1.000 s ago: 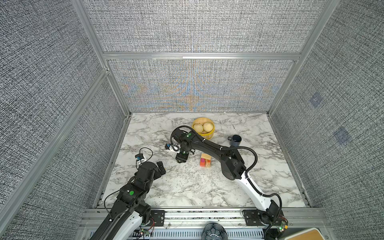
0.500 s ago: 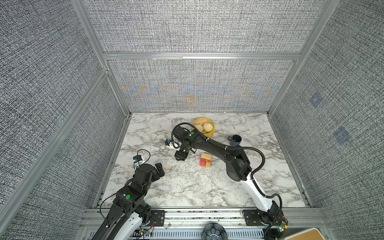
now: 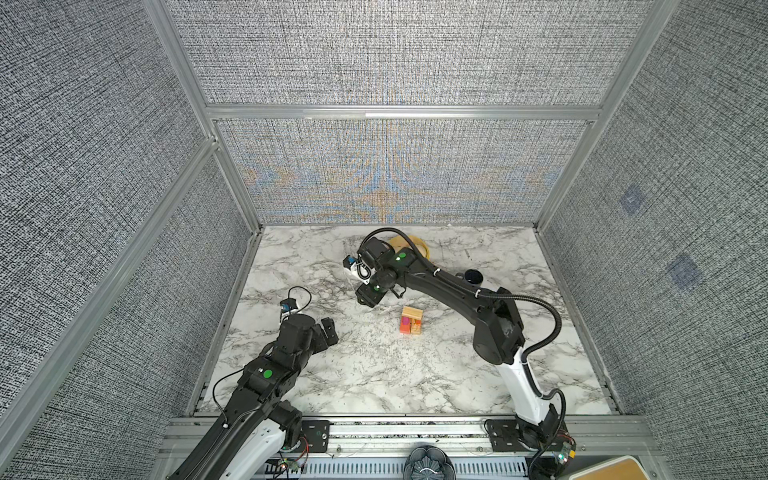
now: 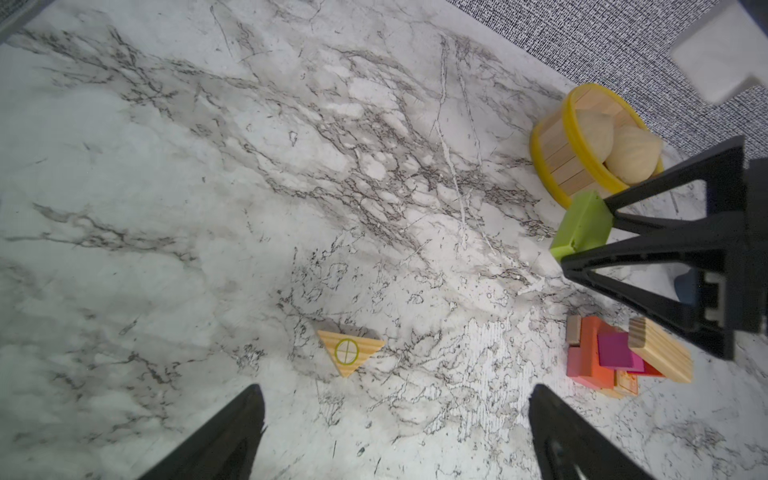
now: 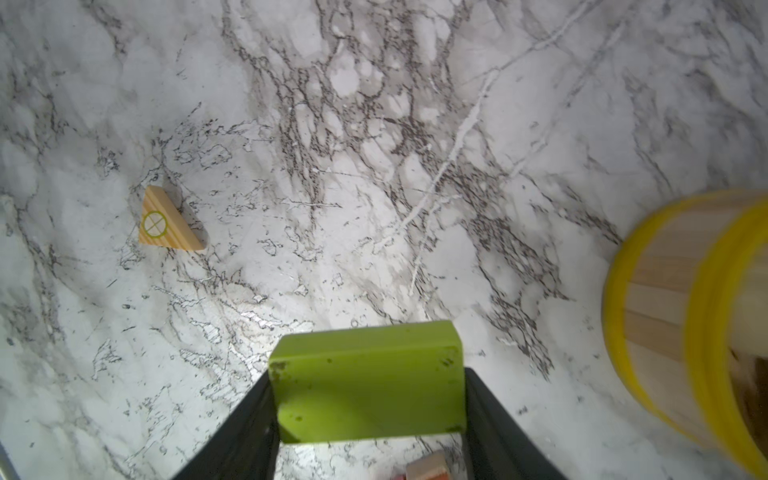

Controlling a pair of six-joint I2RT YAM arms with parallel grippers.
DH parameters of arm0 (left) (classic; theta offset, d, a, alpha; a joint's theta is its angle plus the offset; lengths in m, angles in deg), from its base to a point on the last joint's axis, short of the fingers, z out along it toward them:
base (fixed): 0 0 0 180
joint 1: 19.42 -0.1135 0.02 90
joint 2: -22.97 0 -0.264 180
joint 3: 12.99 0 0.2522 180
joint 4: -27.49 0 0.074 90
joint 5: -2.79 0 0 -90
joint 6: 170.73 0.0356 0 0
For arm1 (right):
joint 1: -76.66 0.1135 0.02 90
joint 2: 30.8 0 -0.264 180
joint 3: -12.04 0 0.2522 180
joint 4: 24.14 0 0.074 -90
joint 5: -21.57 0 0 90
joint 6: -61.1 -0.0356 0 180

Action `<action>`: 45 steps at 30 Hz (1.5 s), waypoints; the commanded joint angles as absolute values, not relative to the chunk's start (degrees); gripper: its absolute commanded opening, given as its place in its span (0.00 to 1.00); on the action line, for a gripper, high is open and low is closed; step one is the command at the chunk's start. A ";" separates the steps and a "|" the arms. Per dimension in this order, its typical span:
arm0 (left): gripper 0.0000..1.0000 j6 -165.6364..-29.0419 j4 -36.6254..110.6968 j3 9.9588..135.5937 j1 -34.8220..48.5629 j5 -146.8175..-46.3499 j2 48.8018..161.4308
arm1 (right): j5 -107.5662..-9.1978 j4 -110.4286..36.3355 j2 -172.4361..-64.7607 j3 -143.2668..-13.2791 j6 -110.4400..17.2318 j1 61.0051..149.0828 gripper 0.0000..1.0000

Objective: Build the wood block tower
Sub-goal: 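Carry the lime green block over the block stack and lower it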

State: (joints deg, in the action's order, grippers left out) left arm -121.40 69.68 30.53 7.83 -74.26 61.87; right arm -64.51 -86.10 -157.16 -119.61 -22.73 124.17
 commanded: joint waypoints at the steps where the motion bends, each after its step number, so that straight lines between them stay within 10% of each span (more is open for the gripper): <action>1: 1.00 -119.43 63.42 31.17 7.82 -76.27 65.98 | -66.95 -86.56 -154.11 -116.50 -30.87 123.15 0.36; 25: 0.99 -121.27 43.70 40.77 7.80 -85.21 101.90 | -72.61 -85.95 -136.06 -92.09 -54.54 119.64 0.36; 45: 0.99 -120.46 42.49 42.17 7.81 -87.26 105.78 | -73.54 -86.15 -138.54 -90.92 -53.85 120.21 0.41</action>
State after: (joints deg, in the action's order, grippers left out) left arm -121.03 43.41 42.16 7.83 -87.16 105.56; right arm -72.84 -85.49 -138.39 -90.34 -54.38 120.17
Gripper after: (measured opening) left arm 0.994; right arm 0.620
